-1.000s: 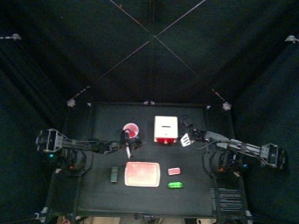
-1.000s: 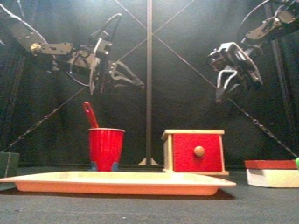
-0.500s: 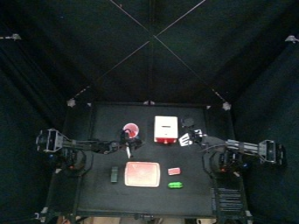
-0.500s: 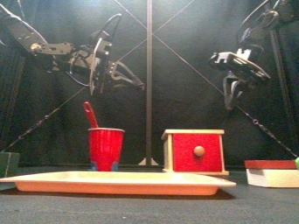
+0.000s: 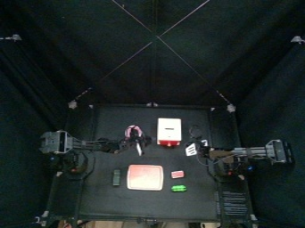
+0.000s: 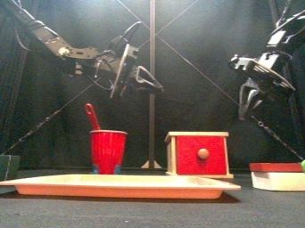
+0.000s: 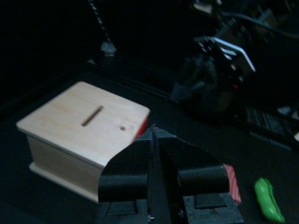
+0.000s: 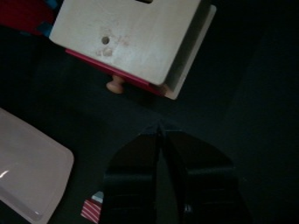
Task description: Grab drawer
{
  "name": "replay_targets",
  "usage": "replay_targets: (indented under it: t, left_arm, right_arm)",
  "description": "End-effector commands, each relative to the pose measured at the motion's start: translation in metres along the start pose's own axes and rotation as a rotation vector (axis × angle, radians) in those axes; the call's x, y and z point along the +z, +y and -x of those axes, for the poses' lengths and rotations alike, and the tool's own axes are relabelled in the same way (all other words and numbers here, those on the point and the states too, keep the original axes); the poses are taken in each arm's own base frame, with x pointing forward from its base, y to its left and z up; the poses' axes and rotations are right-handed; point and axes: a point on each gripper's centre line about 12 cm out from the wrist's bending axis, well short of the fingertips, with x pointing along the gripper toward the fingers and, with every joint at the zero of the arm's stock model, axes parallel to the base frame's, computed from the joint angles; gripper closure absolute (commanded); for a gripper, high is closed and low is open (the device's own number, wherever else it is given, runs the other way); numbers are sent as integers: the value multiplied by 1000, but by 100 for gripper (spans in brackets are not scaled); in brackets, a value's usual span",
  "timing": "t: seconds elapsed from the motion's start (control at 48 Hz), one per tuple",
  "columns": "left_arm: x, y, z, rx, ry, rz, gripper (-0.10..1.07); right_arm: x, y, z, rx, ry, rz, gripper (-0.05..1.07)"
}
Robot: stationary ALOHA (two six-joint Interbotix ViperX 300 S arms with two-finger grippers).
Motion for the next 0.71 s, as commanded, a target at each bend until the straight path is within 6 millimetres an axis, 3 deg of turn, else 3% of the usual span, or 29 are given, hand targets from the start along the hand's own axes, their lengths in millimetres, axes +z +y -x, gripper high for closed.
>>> replay_targets:
  t: [0.0, 0.146, 0.354, 0.688]
  left_arm:
    - [21, 13, -18, 44, -55, 29, 49]
    - [32, 37, -41, 118, -54, 79, 49]
    - [43, 70, -75, 194, 71, 185, 50]
    - [37, 110, -129, 231, 211, 233, 50]
  right_arm:
    - [-3, -1, -3, 36, -13, -29, 54]
    - [-3, 0, -9, 61, -41, -46, 51]
    - [2, 6, -12, 65, -78, -83, 37]
    - [-14, 32, -33, 54, -36, -63, 26]
